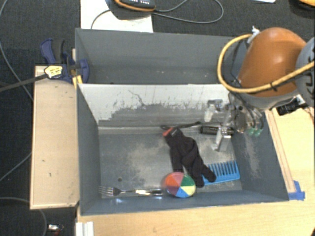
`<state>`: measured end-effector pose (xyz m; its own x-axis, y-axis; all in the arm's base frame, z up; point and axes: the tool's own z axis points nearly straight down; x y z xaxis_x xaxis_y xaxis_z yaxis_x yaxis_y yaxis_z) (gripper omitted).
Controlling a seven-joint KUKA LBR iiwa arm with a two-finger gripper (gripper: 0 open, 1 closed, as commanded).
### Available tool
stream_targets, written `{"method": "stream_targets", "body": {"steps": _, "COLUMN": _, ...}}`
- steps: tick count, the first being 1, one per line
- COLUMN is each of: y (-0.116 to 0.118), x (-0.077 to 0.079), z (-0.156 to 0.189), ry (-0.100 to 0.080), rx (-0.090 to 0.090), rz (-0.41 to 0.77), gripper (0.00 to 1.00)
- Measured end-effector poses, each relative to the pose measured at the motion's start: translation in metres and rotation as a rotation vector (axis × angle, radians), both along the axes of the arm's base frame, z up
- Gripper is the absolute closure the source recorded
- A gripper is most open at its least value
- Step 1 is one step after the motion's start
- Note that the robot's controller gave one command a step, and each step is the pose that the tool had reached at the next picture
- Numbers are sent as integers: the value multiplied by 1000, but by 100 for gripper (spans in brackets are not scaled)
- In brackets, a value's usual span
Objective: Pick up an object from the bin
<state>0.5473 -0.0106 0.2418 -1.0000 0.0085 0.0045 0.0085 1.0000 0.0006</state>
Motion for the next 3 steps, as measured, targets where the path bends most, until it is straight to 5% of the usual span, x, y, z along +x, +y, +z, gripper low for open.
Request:
{"method": "stream_targets", "body": {"steps": 1, "y": 0, "x": 1, "z": 5, "ry": -8, "rx": 0, "rz": 0, "gripper": 0}}
{"method": "stream_targets", "body": {"steps": 2, "y": 5, "x": -16, "z": -20, "ry": -9, "rx": 0, "rz": 88, "gripper": 0}}
{"method": "stream_targets", "body": {"steps": 3, "y": 8, "x": -33, "z": -58, "ry": -13, "rx": 0, "rz": -87, "gripper": 0}}
